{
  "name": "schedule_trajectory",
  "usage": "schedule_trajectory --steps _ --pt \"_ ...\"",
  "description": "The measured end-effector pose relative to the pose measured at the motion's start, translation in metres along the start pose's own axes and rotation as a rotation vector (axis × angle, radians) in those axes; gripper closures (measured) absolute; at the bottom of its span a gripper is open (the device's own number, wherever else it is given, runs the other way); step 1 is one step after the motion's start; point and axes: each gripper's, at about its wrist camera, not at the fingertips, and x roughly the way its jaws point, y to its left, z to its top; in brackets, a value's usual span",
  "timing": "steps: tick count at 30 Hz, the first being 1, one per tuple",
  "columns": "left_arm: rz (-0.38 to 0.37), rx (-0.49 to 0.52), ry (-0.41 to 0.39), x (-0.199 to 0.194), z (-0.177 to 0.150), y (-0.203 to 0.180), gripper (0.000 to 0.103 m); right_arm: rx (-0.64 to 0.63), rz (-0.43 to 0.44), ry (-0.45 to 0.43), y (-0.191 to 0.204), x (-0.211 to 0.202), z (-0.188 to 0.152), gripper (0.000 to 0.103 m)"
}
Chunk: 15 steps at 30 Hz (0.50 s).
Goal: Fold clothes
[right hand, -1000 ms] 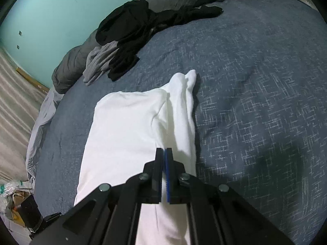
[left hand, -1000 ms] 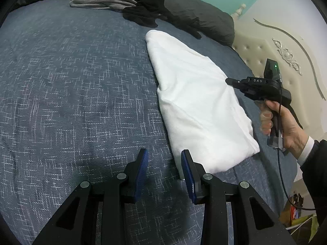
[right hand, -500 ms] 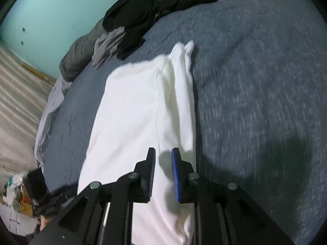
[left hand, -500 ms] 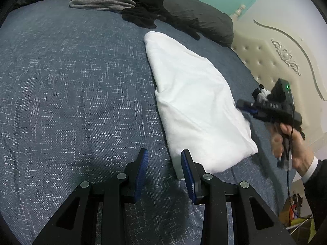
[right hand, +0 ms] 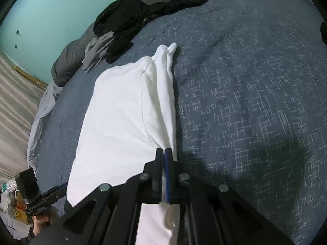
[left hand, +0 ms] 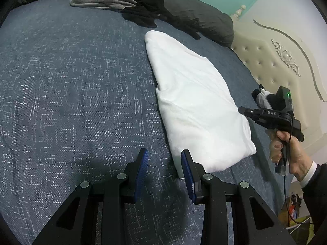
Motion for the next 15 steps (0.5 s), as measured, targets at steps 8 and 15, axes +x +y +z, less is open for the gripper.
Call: schedule_trajectory --steps 8,15 --pt "0.003 -0.013 -0.003 -0.003 0.003 0.006 0.066 -0.084 -0.06 0.008 0.053 0.009 0.02 0.094" --pt "-0.008 -0.016 0.013 0.001 0.0 0.004 0.066 -0.231 -0.081 0.061 0.127 0.037 0.047 0.069"
